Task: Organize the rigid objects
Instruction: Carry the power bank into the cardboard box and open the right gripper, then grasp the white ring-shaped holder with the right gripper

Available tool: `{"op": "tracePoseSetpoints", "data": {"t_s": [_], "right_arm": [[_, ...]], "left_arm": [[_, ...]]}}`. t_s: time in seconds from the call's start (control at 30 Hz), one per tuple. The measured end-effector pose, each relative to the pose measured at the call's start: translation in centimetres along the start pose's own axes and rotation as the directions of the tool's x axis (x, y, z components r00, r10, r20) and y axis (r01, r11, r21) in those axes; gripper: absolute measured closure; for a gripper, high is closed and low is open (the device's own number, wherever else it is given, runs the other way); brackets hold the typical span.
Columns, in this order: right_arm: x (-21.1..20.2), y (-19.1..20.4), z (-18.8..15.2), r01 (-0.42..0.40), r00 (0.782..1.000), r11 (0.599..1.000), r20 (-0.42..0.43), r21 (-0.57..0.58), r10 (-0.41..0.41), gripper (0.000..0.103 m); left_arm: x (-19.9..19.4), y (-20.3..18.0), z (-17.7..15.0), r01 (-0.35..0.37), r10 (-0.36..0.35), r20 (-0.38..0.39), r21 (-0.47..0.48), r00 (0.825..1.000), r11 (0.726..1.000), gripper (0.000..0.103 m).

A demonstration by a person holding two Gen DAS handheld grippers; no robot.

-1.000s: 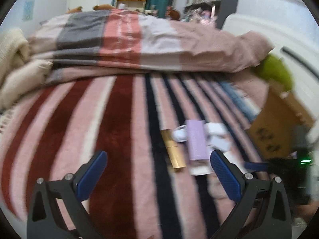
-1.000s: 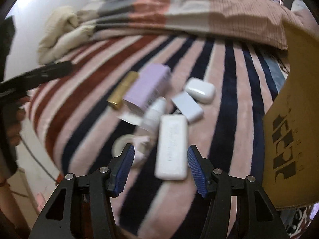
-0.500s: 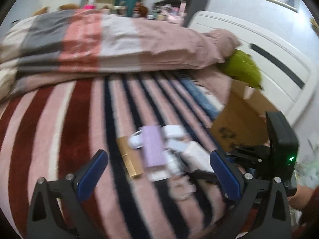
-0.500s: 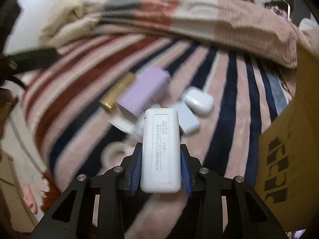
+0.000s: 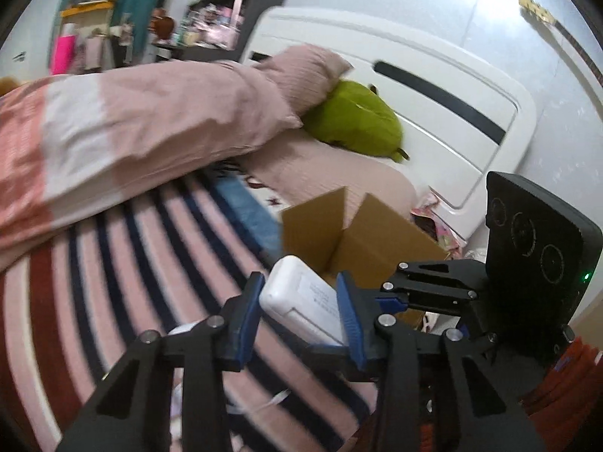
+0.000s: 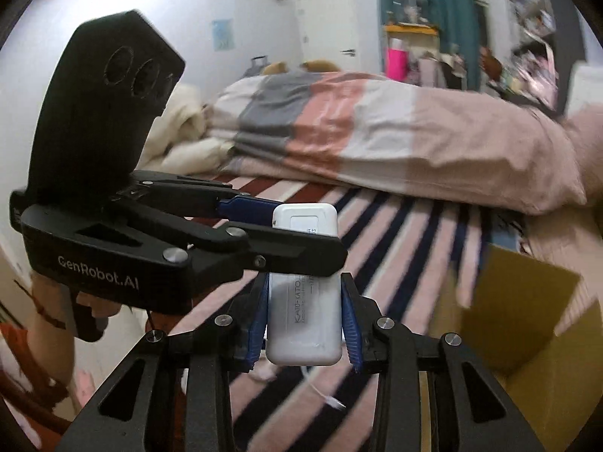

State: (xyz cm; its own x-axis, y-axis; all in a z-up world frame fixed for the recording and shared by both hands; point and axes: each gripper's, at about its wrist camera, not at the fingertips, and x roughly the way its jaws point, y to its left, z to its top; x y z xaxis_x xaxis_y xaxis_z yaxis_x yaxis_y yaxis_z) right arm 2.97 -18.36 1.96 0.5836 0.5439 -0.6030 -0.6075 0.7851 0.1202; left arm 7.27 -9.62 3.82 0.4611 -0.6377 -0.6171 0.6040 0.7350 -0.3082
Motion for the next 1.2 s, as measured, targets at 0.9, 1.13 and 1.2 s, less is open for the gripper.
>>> {"op": "tracePoseSetpoints", "data": {"t_s": [0.9, 1.13, 1.2], "right_arm": [[-4.1, -3.8, -1.2, 0.119, 0.992, 0.993, -0.029, 0.004, -0.119, 0.035], [-1.7, 3.3, -1.5, -0.159, 0.987, 0.979, -0.046, -0.124, 0.155, 0.035], [-0.1, 4.9, -2.2, -0.202, 0.978, 0.969, -0.080, -0.141, 0.192, 0.035]], "left_arm": [[1.7, -0.3, 2.6, -0.234, 0.235, -0.071, 0.027, 0.969, 0.972, 0.026], [-4.7, 5.8, -4.1, -0.368, 0.369, -0.005, -0.082, 0.930, 0.926, 0.026], [-5.5, 7.6, -6.7, -0.381, 0.383, -0.009, -0.115, 0.924, 0.917, 0.026]]}}
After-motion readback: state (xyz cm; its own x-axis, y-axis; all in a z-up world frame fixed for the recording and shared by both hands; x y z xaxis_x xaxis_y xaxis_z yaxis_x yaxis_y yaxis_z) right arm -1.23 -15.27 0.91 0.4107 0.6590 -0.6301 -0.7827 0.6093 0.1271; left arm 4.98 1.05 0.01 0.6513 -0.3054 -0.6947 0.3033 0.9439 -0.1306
